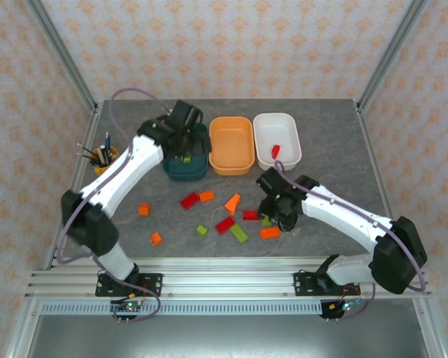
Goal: Sort the legos into containers by color
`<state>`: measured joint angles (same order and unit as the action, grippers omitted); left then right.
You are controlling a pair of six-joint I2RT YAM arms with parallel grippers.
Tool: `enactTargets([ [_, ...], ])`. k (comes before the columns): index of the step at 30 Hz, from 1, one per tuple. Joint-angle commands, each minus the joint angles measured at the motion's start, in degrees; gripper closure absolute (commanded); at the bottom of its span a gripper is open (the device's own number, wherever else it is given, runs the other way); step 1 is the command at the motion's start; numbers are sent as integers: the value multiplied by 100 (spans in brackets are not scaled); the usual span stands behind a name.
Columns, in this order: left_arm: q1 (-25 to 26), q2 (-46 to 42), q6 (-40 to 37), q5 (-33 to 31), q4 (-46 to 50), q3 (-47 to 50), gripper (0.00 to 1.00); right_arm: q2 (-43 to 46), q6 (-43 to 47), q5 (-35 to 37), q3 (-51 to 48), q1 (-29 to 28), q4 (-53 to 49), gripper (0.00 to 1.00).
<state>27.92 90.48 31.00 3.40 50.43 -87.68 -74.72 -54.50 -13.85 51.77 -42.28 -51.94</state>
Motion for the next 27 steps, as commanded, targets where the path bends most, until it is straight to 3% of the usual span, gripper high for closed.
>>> enactTargets([
  [1, 401, -745, -190, 271, -426, 1084, 13, 64, -1202, -56, -456, -173, 587, 36],
  [5, 884, -1851, 53, 528, -674, 2137, 10, 54, -2040, 141, -949, -401, 1338, 35],
  [10, 1157, -2512, 269, 721, -726, 2694, 9, 14, -2512, 266, -1373, -404, 1897, 33],
  [19, 1309, -2503, 242, 811, -834, 2639, 9, -64, -2594, 401, -1504, -281, 2074, 34],
  [27, 1383, -2465, 248, 735, -842, 2595, 10, -311, -2574, 277, -1495, -272, 1853, 42],
])
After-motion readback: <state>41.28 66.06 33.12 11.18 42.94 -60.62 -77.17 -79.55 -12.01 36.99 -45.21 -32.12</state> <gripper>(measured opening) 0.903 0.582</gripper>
